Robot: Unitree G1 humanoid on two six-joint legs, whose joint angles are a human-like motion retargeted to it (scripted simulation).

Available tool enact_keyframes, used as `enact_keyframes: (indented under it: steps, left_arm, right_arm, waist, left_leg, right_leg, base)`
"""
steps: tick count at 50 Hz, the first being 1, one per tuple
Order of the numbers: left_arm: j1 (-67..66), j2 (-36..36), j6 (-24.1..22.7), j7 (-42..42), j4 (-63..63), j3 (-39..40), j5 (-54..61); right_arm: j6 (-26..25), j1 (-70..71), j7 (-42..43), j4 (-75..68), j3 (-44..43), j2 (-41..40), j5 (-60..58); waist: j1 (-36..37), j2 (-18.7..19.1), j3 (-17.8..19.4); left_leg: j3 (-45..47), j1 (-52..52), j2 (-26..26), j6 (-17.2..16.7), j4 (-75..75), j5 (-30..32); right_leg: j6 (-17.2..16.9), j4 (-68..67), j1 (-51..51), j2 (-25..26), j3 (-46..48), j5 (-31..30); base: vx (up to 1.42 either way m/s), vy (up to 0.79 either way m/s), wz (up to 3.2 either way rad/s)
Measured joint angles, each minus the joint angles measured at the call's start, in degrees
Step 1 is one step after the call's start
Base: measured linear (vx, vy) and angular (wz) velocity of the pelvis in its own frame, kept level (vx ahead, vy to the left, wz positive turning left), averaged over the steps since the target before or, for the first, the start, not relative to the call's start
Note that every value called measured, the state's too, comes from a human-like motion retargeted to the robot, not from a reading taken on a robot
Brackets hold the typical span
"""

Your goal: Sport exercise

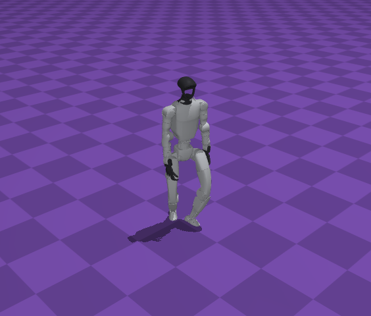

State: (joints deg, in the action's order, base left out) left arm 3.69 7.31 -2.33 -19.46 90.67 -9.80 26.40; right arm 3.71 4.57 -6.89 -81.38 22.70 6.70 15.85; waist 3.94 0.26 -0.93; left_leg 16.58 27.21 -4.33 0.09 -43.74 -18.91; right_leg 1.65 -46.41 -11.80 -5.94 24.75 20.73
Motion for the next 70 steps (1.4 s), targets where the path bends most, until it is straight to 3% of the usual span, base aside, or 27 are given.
enact_keyframes:
  steps: [4, 8, 11, 13, 16, 19, 22, 25, 27, 32, 40, 43, 45, 48, 50, 51, 54, 57, 60, 62, 65, 68, 70]
  left_arm:
    - [-0.9, -2.1, 1.3, -0.8, 1.1, -1.7, -1.6]
    - [-1.8, -2.0, 2.0, -2.2, 1.7, -3.2, -3.5]
    - [-1.9, -0.9, 1.8, -3.0, 0.4, -1.9, -3.4]
    - [-2.2, -0.1, 1.6, -3.1, -0.9, -1.2, -2.9]
    - [-2.7, 1.9, 1.6, -3.0, -2.9, -1.7, -2.7]
    - [-3.7, 2.0, 1.5, -3.1, -2.8, -2.4, -3.1]
    - [-5.1, 1.5, 2.0, -3.6, -2.0, -3.3, -3.2]
    - [-6.1, 1.4, 2.4, -4.3, -1.5, -4.0, -3.5]
    - [-5.9, 1.7, 2.5, -5.4, -1.3, -3.6, -3.4]
    - [-5.4, 2.0, 1.7, -5.3, -3.2, -4.3, -2.9]
    - [-2.0, 3.5, -0.4, -1.3, -6.6, -5.8, -5.4]
    - [-0.7, 3.5, -0.8, -0.6, -6.5, -5.3, -5.6]
    - [-1.1, 3.1, -1.2, 0.3, -6.7, -4.3, -5.1]
    - [-2.0, 2.8, -1.7, 2.0, -6.6, -2.5, -4.8]
    - [-2.0, 1.8, -1.8, 3.3, -6.2, -0.6, -5.9]
    - [-2.1, 1.8, -1.8, 3.7, -5.8, -0.6, -6.5]
    - [-1.1, 2.1, -1.8, 4.3, -4.0, 0.4, -8.5]
    - [0.0, 2.3, -1.8, 3.3, -2.7, 1.5, -9.7]
    - [0.5, 1.4, -1.6, 2.2, -2.6, 2.3, -9.1]
    - [0.8, 1.5, -1.7, 1.7, -2.5, 2.7, -8.1]
    - [1.3, 2.2, -2.2, 2.8, -3.6, 2.5, -6.6]
    - [2.3, 2.9, -2.9, 5.4, -6.0, 0.5, -6.2]
    - [3.0, 2.7, -3.0, 7.0, -7.0, -1.0, -6.4]
  right_arm:
    - [-0.7, 1.7, -0.6, -2.7, -0.2, 0.5, -1.0]
    - [-1.0, 2.6, -1.2, -3.2, -0.9, 0.5, -0.6]
    - [-1.1, 2.7, -1.9, -2.7, -0.9, 0.5, -1.3]
    - [-1.1, 2.4, -2.5, -2.2, -0.5, 0.5, -1.6]
    - [-1.2, 2.2, -3.3, -1.4, 0.3, -0.2, -0.8]
    - [-1.5, 2.0, -3.6, -1.5, 1.3, -0.9, -0.7]
    - [-1.6, 2.3, -3.7, -1.5, 2.7, -1.4, -1.8]
    - [-1.1, 3.1, -3.3, -1.0, 3.4, -1.4, -3.9]
    - [-1.0, 3.8, -3.5, -0.5, 3.2, -1.3, -5.2]
    - [-0.9, 2.5, -4.3, 0.8, 2.1, -0.6, -3.1]
    - [-0.3, 3.2, -1.6, 2.5, 3.3, 0.4, -1.5]
    - [-0.2, 4.4, -1.5, 2.0, 3.6, 0.7, -3.1]
    - [0.0, 4.2, -1.5, 1.8, 3.7, 1.3, -4.2]
    - [0.3, 3.8, -0.8, 1.8, 2.9, 1.9, -5.3]
    - [0.6, 4.0, -0.4, 2.1, 2.6, 3.2, -6.2]
    - [0.6, 3.6, -0.2, 2.1, 2.2, 3.2, -6.4]
    - [0.3, 2.9, 0.0, 1.6, 1.0, 3.2, -6.3]
    - [-0.3, 1.6, -0.2, 0.8, 0.0, 2.4, -6.6]
    - [-0.4, 0.1, -0.8, 0.2, 0.0, 1.4, -7.2]
    - [-0.1, -0.9, -1.3, 0.0, 0.5, 1.0, -7.2]
    - [0.7, -2.0, -1.2, 1.0, 1.5, 0.9, -6.1]
    - [0.7, -1.6, 1.1, 3.0, 2.5, 1.3, -3.7]
    - [0.5, -0.8, 3.0, 3.8, 3.0, 1.8, -2.6]
  waist:
    - [-4.3, -2.1, -1.2]
    - [-7.3, -2.3, -2.1]
    - [-6.7, -1.7, -2.6]
    - [-5.6, -1.1, -2.3]
    - [-2.7, 2.3, -1.1]
    - [-0.9, 3.2, -1.8]
    - [-0.7, 3.4, -2.1]
    - [-2.1, 3.0, -2.8]
    - [-4.0, 1.6, -2.8]
    - [-5.1, 1.6, -2.9]
    - [-0.4, 3.2, -0.7]
    - [1.4, 5.4, -2.1]
    - [0.5, 4.9, -2.7]
    - [-1.4, 6.1, -2.6]
    - [-7.9, 0.0, -1.1]
    - [-9.6, -0.5, -0.7]
    - [-14.7, -2.8, -0.5]
    - [-15.5, -2.0, -1.6]
    - [-15.2, -2.4, -2.7]
    - [-14.4, -2.3, -3.2]
    - [-11.6, -1.6, -1.7]
    - [-6.4, 0.7, 1.2]
    - [-2.6, 2.1, 2.6]
  left_leg:
    - [0.2, -6.7, 5.7, 0.3, 8.3, 0.2]
    - [-0.2, -9.7, 6.8, 2.4, 7.9, -7.1]
    - [-1.4, -11.1, 6.5, 2.5, 4.7, -10.9]
    - [-0.9, -11.0, 4.4, 1.8, 0.4, -9.6]
    - [-0.3, -8.0, -3.2, 1.3, -3.7, -10.4]
    - [-0.1, -3.8, -4.0, -0.1, -1.2, -7.8]
    - [-0.6, -2.0, -4.0, -0.2, -2.5, -7.6]
    - [0.0, -2.7, -4.4, 1.2, -4.1, -11.3]
    - [1.4, -6.6, -2.1, 1.0, 1.1, -10.4]
    - [1.7, -6.1, -3.3, -0.9, -0.5, -7.6]
    - [1.1, 5.9, -13.5, 2.0, -18.3, -16.3]
    - [-0.3, 9.5, -16.1, 1.5, -14.6, -17.3]
    - [1.1, 6.6, -13.4, 1.7, -8.6, -16.8]
    - [1.8, 3.4, -12.7, 0.9, -6.5, -18.3]
    - [5.7, -5.1, 0.7, 2.3, 5.9, -15.0]
    - [5.6, -6.4, 2.1, 2.2, 6.7, -15.3]
    - [5.2, -13.7, 9.7, 3.0, 19.9, -11.6]
    - [5.6, -17.7, 11.5, 4.0, 26.6, -9.7]
    - [9.4, -19.3, 11.8, 4.3, 21.5, -8.1]
    - [9.8, -18.5, 8.4, 3.4, 11.4, -4.2]
    - [8.9, -11.6, -2.6, 3.2, -15.2, 2.3]
    - [3.3, 0.0, -13.2, 5.0, -35.1, 0.7]
    - [-0.5, 7.5, -15.7, 5.5, -39.1, -4.2]
  right_leg:
    - [0.5, -3.5, -8.7, -4.7, -2.9, 5.6]
    - [-0.4, 1.5, -15.3, -4.7, -4.0, 9.2]
    - [0.8, 0.1, -15.9, -4.5, -3.7, 9.7]
    - [1.4, -1.7, -14.2, -4.6, -2.9, 9.1]
    - [0.8, 7.8, -5.9, 2.0, 0.4, 2.9]
    - [-1.0, 11.0, -3.6, 4.1, 0.8, -1.0]
    - [-1.2, 7.5, -3.9, 3.7, 1.1, 0.7]
    - [-0.2, 4.7, -5.4, 2.3, 1.4, 5.6]
    - [0.0, 5.5, -6.0, 0.6, 0.5, 6.9]
    - [-2.4, 8.3, -9.4, 1.3, -1.8, 0.9]
    - [1.7, 8.9, -9.7, 6.4, 0.4, 7.7]
    - [2.2, 19.9, -6.1, 12.0, 1.9, 3.7]
    - [1.8, 20.3, -5.3, 10.7, 2.2, 3.3]
    - [3.0, 7.9, -9.3, 7.1, 3.3, 3.3]
    - [1.5, -10.2, -19.1, -4.6, -4.3, 10.0]
    - [1.2, -11.7, -21.8, -5.7, -5.3, 10.0]
    - [-0.7, -9.6, -31.1, -9.0, -8.0, 9.5]
    - [-2.5, 1.8, -36.2, -7.3, -5.1, 5.6]
    - [-2.7, 1.6, -38.4, -9.2, -3.6, 2.2]
    - [-1.6, 0.9, -35.8, -8.4, -3.2, 0.3]
    - [1.1, -1.7, -30.4, -5.2, -2.1, 0.4]
    - [4.5, -2.3, -25.0, 0.8, 0.4, 1.9]
    - [6.5, -2.1, -21.7, 4.5, 0.6, 4.9]
  base:
    - [0.52, 0.04, 0.52]
    - [0.54, -0.01, 0.59]
    - [0.55, -0.07, 0.41]
    - [0.52, -0.09, 0.29]
    - [0.48, -0.08, -0.09]
    - [0.33, 0.0, -0.34]
    - [0.24, 0.03, -0.45]
    - [0.26, 0.03, -0.17]
    - [0.29, 0.0, 0.22]
    - [0.21, -0.04, 0.4]
    - [0.15, -0.04, 0.29]
    - [0.26, 0.06, 0.13]
    - [0.3, 0.13, 0.48]
    - [0.33, 0.17, 0.55]
    - [0.42, 0.2, 1.72]
    - [0.46, 0.15, 1.57]
    - [0.57, 0.1, 1.02]
    - [0.65, 0.02, 0.25]
    - [0.71, -0.01, 0.22]
    - [0.81, -0.07, 0.02]
    - [0.77, -0.11, -0.25]
    - [0.79, -0.08, -0.7]
    - [0.85, 0.01, -0.79]
